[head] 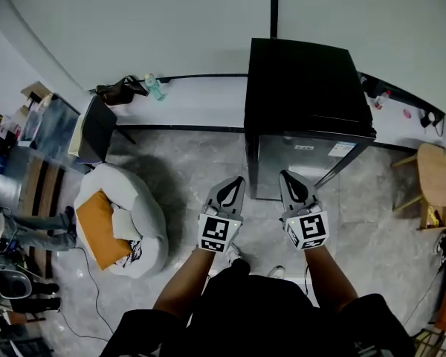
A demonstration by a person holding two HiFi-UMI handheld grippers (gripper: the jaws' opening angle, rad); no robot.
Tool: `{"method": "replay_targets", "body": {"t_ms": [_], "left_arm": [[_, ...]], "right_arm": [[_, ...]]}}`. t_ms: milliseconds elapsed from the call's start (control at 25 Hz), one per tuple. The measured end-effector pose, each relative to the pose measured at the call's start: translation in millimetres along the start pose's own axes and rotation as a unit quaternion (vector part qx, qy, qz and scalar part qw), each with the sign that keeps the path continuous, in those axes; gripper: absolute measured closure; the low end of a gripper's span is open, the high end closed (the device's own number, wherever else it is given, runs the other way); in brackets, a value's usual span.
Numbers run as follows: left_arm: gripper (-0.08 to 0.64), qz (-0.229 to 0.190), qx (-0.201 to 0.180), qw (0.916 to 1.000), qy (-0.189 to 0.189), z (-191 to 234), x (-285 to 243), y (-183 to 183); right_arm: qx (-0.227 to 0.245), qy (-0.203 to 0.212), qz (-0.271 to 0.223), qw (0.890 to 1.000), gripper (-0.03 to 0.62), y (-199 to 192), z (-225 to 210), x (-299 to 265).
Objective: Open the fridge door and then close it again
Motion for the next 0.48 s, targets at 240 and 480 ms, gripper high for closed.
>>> {"method": "replay_targets", "body": {"t_ms": [240, 480], "left_arm": [[0.538, -0.011, 0.006, 0.9999, -0.001, -30.0, 8.2, 8.9], [0.538, -0.02, 0.011, 0.9997, -0.007, -60.9, 13.6, 16.6]], "right_arm": [[-0.004, -0.028, 0.001, 1.0, 0.583, -2.3, -10.2, 44.5], [0.01, -0.041, 0.003, 0.999, 0.583, 2.8, -17.4, 75.3]]}}
Point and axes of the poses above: the fingertips, and each gripper's own axes: x backward along the fingers, z to its left, y out of its top, the point moved 5 cm from there along x, backward along the fingers, and after that the axes turned 3 degrees about y, right-handed, at the moved point
